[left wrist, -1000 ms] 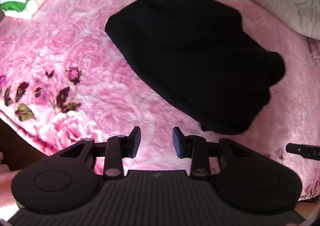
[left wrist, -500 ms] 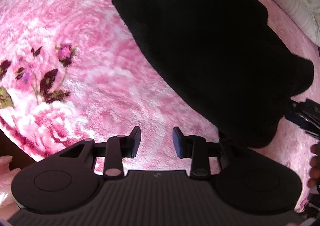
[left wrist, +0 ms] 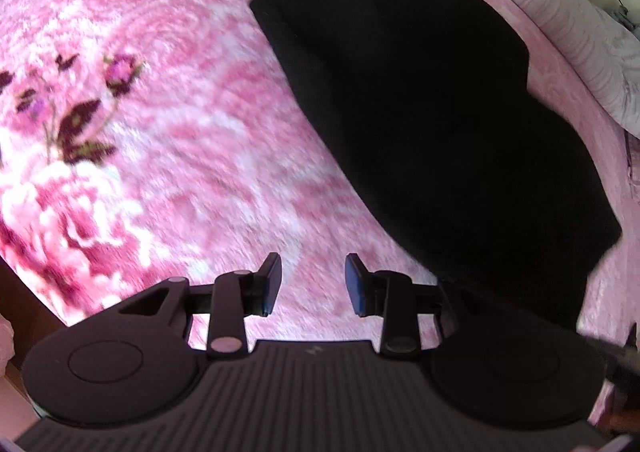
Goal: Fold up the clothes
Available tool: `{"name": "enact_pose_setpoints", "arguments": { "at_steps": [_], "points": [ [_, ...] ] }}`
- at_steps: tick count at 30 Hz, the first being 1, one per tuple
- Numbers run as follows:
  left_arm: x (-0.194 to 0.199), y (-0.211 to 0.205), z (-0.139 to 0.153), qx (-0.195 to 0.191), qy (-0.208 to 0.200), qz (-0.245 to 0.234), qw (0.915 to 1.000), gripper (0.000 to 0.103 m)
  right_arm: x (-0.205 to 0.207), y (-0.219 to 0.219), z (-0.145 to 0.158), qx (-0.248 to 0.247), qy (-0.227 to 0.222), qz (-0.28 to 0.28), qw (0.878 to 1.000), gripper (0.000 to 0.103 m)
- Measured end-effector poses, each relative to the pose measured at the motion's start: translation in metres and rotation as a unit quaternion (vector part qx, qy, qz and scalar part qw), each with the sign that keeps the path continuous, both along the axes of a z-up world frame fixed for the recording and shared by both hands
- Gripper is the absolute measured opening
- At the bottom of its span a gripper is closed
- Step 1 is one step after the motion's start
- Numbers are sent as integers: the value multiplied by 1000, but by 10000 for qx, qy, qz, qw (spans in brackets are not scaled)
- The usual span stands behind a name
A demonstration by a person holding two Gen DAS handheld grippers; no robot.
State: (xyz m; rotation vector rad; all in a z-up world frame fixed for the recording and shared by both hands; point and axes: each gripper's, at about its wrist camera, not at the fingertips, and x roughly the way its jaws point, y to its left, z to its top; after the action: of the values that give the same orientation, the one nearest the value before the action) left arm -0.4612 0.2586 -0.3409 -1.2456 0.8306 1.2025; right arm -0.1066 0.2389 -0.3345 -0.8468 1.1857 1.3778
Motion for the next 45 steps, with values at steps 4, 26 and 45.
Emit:
{"name": "enact_pose_setpoints", "arguments": {
  "at_steps": [4,26,45],
  "points": [
    [3,-8,-5,-98,-164,40,9998,30,43,-31,-3,-715,-240,-258,9968,6],
    [9,44,-38,-241,-512,732,9957,33,114,92,18,-555,-1058,397,9920,69],
    [1,102,-70,-120,-778,1858,9794,57,35,305,-37,577,-62,1192,9912,72]
  ]
}}
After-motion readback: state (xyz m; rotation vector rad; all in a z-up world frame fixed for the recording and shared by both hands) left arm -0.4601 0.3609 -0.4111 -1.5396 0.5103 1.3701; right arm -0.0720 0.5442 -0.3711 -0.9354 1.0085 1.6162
